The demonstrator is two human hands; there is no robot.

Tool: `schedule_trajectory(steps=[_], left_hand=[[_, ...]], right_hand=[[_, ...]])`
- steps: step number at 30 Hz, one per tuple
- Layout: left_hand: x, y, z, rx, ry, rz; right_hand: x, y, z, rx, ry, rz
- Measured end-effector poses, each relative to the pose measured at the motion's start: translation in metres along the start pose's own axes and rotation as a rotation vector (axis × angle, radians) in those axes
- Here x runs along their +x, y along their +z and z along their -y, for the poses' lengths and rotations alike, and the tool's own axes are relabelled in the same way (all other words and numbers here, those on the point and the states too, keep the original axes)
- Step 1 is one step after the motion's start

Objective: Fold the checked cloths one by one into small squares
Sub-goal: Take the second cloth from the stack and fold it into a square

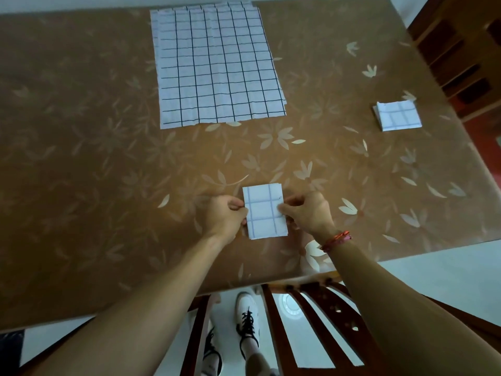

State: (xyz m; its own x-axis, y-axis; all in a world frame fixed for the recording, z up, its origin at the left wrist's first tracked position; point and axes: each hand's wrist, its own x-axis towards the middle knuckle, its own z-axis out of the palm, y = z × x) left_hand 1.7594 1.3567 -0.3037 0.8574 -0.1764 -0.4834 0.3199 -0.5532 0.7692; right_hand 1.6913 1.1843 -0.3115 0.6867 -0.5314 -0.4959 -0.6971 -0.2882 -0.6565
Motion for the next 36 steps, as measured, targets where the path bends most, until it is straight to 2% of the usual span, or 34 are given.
schedule_trajectory(steps=[20, 22, 24, 26, 28, 32, 36], left_hand=[[0.013, 0.0, 0.019, 0.267, 0.151, -0.036], [0.012, -0.004, 0.02, 0.315, 0.24, -0.055], [0.01, -0.01, 0.024, 0.417, 0.442, -0.055], [0.009, -0.012, 0.031, 0.572, 0.687, -0.053], [0.012, -0.01, 0.042, 0.699, 0.814, -0.031], [0.019, -0.003, 0.057, 0.89, 0.863, 0.046], [0.02, -0.001, 0.058, 0.996, 0.839, 0.094]], right_hand=[[0.004, 0.011, -0.003, -0.115, -0.183, -0.057], [0.003, 0.01, -0.004, -0.159, -0.223, -0.105], [0.001, 0.009, -0.004, -0.229, -0.314, -0.189], [-0.004, 0.011, -0.003, -0.326, -0.454, -0.243], [-0.008, 0.019, -0.004, -0.448, -0.622, -0.235], [-0.009, 0.042, -0.009, -0.617, -0.812, -0.103], [-0.007, 0.055, -0.013, -0.713, -0.875, 0.014]])
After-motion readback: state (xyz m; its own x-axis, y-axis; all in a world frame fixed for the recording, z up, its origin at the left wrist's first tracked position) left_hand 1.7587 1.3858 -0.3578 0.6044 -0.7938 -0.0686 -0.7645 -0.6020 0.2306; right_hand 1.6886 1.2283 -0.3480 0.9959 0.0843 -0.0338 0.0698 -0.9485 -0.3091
